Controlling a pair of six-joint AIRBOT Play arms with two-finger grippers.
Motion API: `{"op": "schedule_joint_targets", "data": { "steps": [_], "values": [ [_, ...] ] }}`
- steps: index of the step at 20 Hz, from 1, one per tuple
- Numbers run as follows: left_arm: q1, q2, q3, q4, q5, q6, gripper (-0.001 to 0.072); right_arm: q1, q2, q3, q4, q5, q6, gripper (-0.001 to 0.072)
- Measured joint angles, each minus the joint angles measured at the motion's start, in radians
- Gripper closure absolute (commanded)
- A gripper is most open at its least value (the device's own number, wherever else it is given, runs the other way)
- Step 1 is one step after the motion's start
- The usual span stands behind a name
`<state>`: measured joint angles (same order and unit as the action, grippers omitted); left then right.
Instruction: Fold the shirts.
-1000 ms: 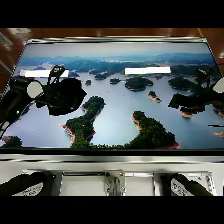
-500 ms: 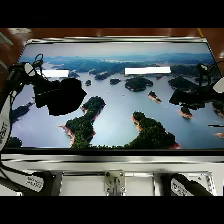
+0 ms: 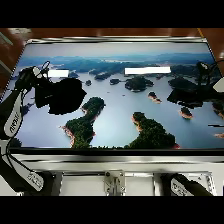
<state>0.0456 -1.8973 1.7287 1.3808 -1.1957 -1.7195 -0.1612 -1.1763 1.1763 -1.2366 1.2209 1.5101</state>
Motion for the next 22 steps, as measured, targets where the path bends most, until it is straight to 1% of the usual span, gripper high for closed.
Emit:
{"op": "schedule_joint_targets", "data": {
  "steps": [3, 7, 10, 12, 14, 16, 18, 20, 22],
  "values": [
    [-0.04, 0.108, 0.079, -0.032, -0.023, 0.058, 0.0673, 0.001, 0.0, 0.0, 0.073, -0.009, -0.005, 0.0045],
    [-0.172, 0.364, 0.164, -0.051, -0.02, 0.109, 0.0674, 0.001, 0.044, 0.0, 0.143, -0.013, -0.029, 0.0045],
    [-0.32, 0.563, 0.19, -0.069, 0.042, 0.105, 0.0674, 0.001, 0.155, 0.002, 0.158, -0.019, -0.05, 0.0045],
    [-0.412, 0.655, 0.197, -0.07, 0.069, 0.085, 0.0674, 0.001, 0.248, 0.01, 0.137, -0.021, -0.061, 0.0045],
    [-0.494, 0.702, 0.198, -0.071, 0.071, 0.068, 0.0674, 0.001, 0.349, 0.018, 0.098, -0.012, -0.064, 0.0045],
    [-0.557, 0.723, 0.172, -0.062, 0.047, 0.051, 0.0673, 0.001, 0.428, 0.021, 0.07, 0.037, -0.056, 0.0045],
    [-0.592, 0.734, 0.103, -0.035, 0.03, 0.028, 0.0673, 0.001, 0.47, 0.018, 0.053, 0.127, -0.051, 0.0045],
    [-0.61, 0.739, -0.016, -0.018, 0.022, 0.009, 0.0673, 0.001, 0.491, -0.015, 0.04, 0.21, -0.047, 0.0045],
    [-0.62, 0.738, -0.18, -0.005, 0.035, -0.017, 0.0672, 0.001, 0.501, -0.091, 0.036, 0.237, -0.043, 0.0045]
  ]
}}
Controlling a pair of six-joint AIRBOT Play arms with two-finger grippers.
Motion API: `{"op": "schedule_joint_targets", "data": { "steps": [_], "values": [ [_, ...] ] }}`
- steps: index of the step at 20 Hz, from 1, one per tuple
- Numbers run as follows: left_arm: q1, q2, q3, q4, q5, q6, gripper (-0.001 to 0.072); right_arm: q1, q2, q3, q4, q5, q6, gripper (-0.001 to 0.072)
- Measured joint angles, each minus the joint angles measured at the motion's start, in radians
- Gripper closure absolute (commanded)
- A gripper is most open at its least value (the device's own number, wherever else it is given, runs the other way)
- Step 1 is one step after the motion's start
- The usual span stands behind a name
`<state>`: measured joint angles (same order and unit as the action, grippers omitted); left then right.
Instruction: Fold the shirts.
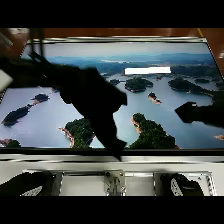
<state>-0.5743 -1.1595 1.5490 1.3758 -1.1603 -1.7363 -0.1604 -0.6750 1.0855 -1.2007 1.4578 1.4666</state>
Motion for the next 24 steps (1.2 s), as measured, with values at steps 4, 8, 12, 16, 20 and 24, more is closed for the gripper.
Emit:
{"op": "schedule_joint_targets", "data": {
  "steps": [4, 8, 12, 16, 20, 24],
  "values": [
    [-0.004, -0.012, -0.337, 0.007, 0.113, -0.091, 0.0666, 0.0, 0.006, -0.253, 0.06, -0.074, 0.011, 0.0045],
    [0.035, -0.026, -0.482, 0.002, 0.181, -0.152, 0.0092, 0.0, -0.031, -0.451, 0.171, -0.188, -0.005, 0.0045],
    [0.174, -0.024, -0.461, 0.0, 0.126, -0.124, 0.0092, 0.0, -0.108, -0.513, 0.252, -0.242, -0.05, 0.0045],
    [0.383, -0.016, -0.461, 0.003, -0.017, -0.028, 0.0091, 0.01, -0.214, -0.53, 0.33, -0.249, -0.101, 0.0045],
    [0.491, -0.015, -0.568, -0.058, -0.036, 0.027, 0.0091, 0.129, -0.333, -0.534, 0.38, -0.294, -0.127, 0.0044],
    [0.496, -0.037, -0.686, -0.182, 0.087, 0.061, 0.0091, 0.262, -0.461, -0.535, 0.456, -0.365, -0.136, 0.0044]
  ]
}}
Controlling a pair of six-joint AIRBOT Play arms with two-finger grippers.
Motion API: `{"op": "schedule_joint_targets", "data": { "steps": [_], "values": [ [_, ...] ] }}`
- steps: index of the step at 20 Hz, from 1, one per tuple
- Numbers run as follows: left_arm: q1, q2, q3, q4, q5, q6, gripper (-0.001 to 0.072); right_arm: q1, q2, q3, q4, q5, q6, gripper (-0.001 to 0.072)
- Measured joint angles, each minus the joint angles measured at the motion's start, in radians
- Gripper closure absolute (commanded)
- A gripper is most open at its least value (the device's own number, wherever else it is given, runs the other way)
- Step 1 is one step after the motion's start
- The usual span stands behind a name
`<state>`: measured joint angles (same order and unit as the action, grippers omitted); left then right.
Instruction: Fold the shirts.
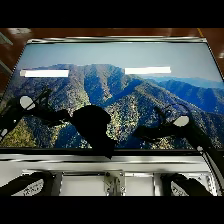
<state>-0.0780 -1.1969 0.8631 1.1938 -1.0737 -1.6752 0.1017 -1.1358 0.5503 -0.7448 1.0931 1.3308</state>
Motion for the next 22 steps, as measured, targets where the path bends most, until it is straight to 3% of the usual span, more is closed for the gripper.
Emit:
{"op": "schedule_joint_targets", "data": {
  "steps": [3, 4, 6, 7, 8, 19, 20, 21, 22],
  "values": [
    [-0.009, -0.035, -0.037, -0.064, 0.115, 0.011, 0.0101, 0.091, -0.077, 0.0, 0.063, -0.026, -0.004, 0.0044],
    [-0.01, -0.05, -0.043, -0.091, 0.156, 0.012, 0.0134, 0.126, -0.097, 0.0, 0.082, -0.033, -0.003, 0.0044],
    [-0.019, -0.083, -0.051, -0.152, 0.227, 0.024, 0.049, 0.186, -0.13, 0.0, 0.109, -0.062, 0.005, 0.0044],
    [-0.025, -0.098, -0.053, -0.18, 0.251, 0.033, 0.0602, 0.216, -0.146, 0.0, 0.124, -0.076, 0.013, 0.0044],
    [-0.03, -0.112, -0.055, -0.206, 0.271, 0.046, 0.0655, 0.241, -0.163, 0.0, 0.143, -0.089, 0.019, 0.0045],
    [-0.029, -0.091, -0.056, -0.275, 0.314, 0.188, 0.0672, 0.483, -0.224, 0.0, 0.327, -0.274, 0.071, 0.0046],
    [-0.029, -0.082, -0.056, -0.276, 0.312, 0.191, 0.0672, 0.497, -0.226, 0.003, 0.337, -0.302, 0.085, 0.0078],
    [-0.029, -0.071, -0.056, -0.276, 0.309, 0.195, 0.0672, 0.51, -0.229, 0.008, 0.341, -0.321, 0.096, 0.0164],
    [-0.029, -0.061, -0.056, -0.277, 0.307, 0.195, 0.0673, 0.524, -0.234, 0.016, 0.341, -0.348, 0.109, 0.017]
  ]
}}
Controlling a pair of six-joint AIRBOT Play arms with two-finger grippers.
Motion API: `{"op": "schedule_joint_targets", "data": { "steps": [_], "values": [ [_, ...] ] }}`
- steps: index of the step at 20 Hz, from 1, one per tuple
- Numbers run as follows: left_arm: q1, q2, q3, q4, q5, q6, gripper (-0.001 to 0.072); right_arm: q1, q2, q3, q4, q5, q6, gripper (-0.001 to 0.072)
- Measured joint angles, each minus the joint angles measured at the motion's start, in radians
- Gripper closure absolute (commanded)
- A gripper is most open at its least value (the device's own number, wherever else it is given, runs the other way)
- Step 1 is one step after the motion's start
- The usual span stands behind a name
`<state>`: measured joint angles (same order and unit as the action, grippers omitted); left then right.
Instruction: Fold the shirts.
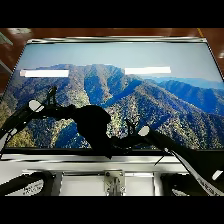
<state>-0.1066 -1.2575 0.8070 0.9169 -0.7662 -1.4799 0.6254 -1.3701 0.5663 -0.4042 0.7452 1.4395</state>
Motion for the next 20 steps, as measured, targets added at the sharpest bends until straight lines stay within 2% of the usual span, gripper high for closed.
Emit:
{"op": "schedule_joint_targets", "data": {
  "steps": [1, 2, 3, 4, 8, 12, 17, 20],
  "values": [
    [0.0, 0.012, 0.0, 0.0, -0.001, 0.002, 0.0672, 0.008, -0.006, 0.01, 0.002, -0.025, 0.01, 0.0312],
    [0.0, 0.023, 0.0, 0.0, -0.002, 0.003, 0.0673, 0.016, -0.012, 0.024, 0.005, -0.044, 0.019, 0.0511],
    [0.0, 0.035, 0.0, 0.0, -0.003, 0.003, 0.0672, 0.021, -0.017, 0.037, 0.006, -0.053, 0.026, 0.0608],
    [0.0, 0.047, 0.0, 0.0, -0.003, 0.004, 0.0673, 0.024, -0.021, 0.053, 0.008, -0.057, 0.036, 0.0646],
    [0.0, 0.105, 0.009, 0.002, -0.009, 0.03, 0.0674, 0.007, -0.008, 0.123, -0.053, -0.038, 0.043, 0.0647],
    [0.0, 0.2, 0.102, 0.09, -0.06, 0.052, 0.0674, -0.048, 0.112, 0.211, -0.261, 0.051, 0.085, 0.0648],
    [0.0, 0.356, 0.325, 0.31, -0.158, 0.003, 0.0673, -0.194, 0.406, 0.343, -0.602, 0.188, 0.235, 0.0648],
    [0.0, 0.401, 0.386, 0.34, -0.229, -0.028, 0.0642, -0.276, 0.534, 0.381, -0.724, 0.268, 0.316, 0.0648]
  ]
}}
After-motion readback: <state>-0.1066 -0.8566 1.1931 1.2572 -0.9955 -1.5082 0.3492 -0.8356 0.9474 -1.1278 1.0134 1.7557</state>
